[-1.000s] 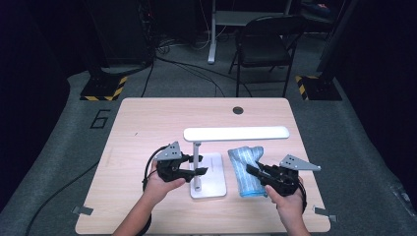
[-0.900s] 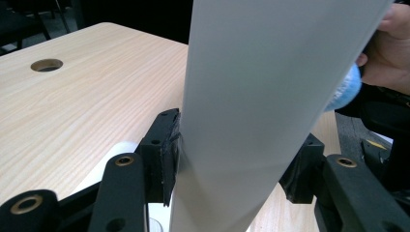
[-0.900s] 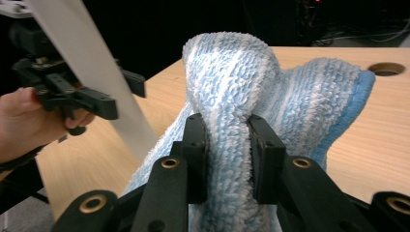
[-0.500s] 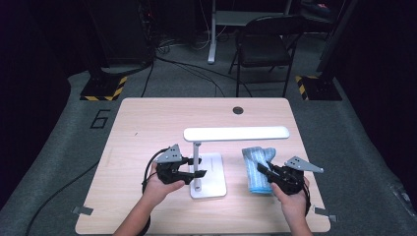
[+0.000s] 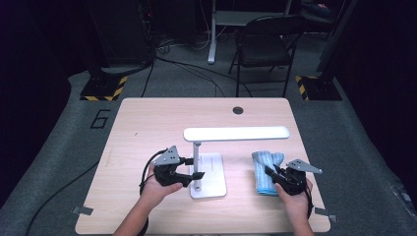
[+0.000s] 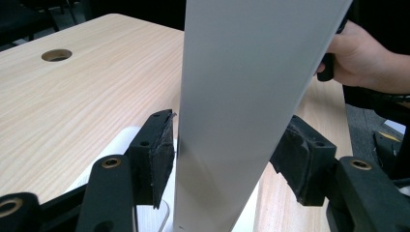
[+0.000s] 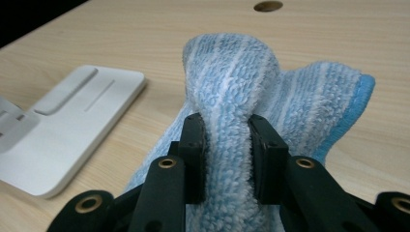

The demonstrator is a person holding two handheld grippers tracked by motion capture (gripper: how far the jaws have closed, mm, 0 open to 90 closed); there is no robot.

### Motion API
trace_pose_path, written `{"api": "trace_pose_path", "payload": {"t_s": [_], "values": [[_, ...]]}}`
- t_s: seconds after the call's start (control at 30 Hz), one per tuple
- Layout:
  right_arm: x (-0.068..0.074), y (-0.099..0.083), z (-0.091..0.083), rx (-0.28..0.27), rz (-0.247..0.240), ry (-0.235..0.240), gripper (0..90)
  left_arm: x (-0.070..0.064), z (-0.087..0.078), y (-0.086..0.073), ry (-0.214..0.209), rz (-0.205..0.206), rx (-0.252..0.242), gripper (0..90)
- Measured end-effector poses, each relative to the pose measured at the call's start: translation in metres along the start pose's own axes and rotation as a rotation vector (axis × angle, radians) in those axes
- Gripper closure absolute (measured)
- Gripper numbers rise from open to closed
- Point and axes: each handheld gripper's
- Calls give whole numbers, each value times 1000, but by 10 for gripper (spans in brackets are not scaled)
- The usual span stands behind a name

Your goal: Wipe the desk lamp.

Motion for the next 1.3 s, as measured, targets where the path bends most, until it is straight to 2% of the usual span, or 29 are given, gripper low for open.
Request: {"api": "trace_pose_path", "payload": {"t_s": [0.13,0.17,0.23,0.33,0.4,0.5,0.53,0.6,0.73,0.8,1.1,1.13,1.3], "values": [[-2,-5,9,67,-21,-23,681,0,1,-1,4,4,-4,425],[-3,-6,11,85,-18,-23,676,0,1,-2,3,-6,-4,427],[-5,-8,13,97,2,-23,671,1,0,-3,3,-4,-1,429],[-6,-9,15,103,-2,-29,664,2,-1,-4,0,-21,-5,430],[-8,-12,18,132,0,-27,650,3,-1,-4,5,-6,-4,432],[-9,-14,22,151,8,-33,629,1,0,-5,-4,-22,-3,433],[-10,-15,22,150,15,-35,625,2,0,-4,3,-9,-5,433],[-11,-15,23,151,24,-38,610,1,0,-5,-9,-25,-3,433],[-14,-18,24,153,42,-32,592,1,-1,-5,-10,-28,-13,433],[-14,-18,23,156,46,-34,585,2,-1,-5,-8,-17,-11,430],[-14,-18,23,144,68,-24,528,1,0,-4,-2,-44,-29,428],[-14,-18,23,135,73,-25,515,2,-1,-3,-4,-28,-18,427],[-12,-16,18,106,72,-37,462,1,-2,-3,-24,-44,-31,397]]}}
Point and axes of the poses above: each handheld gripper's, and its own axes: z roughly forward along the jaws, y roughly out of its top, x roughly to its left, and after that the axes turned 6 degrees about -z, right-handed
